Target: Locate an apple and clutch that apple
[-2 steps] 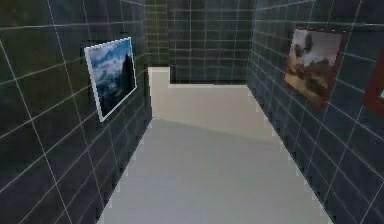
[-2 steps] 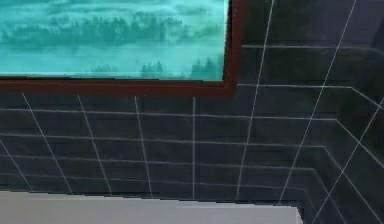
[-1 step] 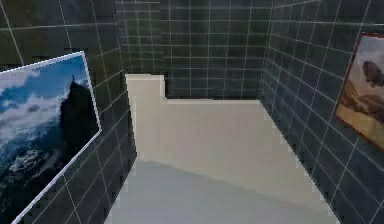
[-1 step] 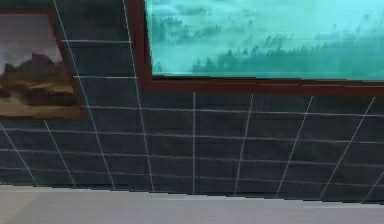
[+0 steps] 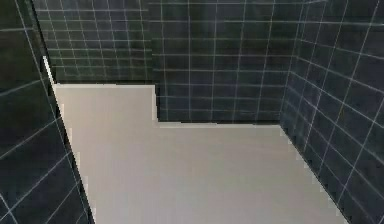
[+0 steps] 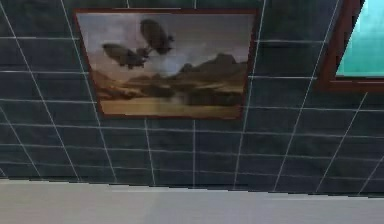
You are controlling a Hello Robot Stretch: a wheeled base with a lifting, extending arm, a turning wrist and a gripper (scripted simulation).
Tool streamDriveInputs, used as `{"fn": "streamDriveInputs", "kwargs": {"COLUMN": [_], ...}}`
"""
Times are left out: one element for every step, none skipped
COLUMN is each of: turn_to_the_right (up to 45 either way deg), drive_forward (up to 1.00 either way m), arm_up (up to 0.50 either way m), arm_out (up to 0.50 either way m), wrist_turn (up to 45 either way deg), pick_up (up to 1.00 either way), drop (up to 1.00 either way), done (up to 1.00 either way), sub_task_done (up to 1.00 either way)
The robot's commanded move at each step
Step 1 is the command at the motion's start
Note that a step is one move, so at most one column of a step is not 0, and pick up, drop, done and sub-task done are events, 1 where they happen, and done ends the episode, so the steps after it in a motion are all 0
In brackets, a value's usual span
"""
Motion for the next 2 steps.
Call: {"fn": "streamDriveInputs", "kwargs": {"turn_to_the_right": [0.0,-21.0], "drive_forward": [0.5,0.0], "arm_up": [0.0,0.0], "arm_out": [0.0,0.0], "wrist_turn": [0.0,0.0], "pick_up": [0.0,0.0], "drop": [0.0,0.0], "done": [0.0,0.0], "sub_task_done": [0.0,0.0]}}
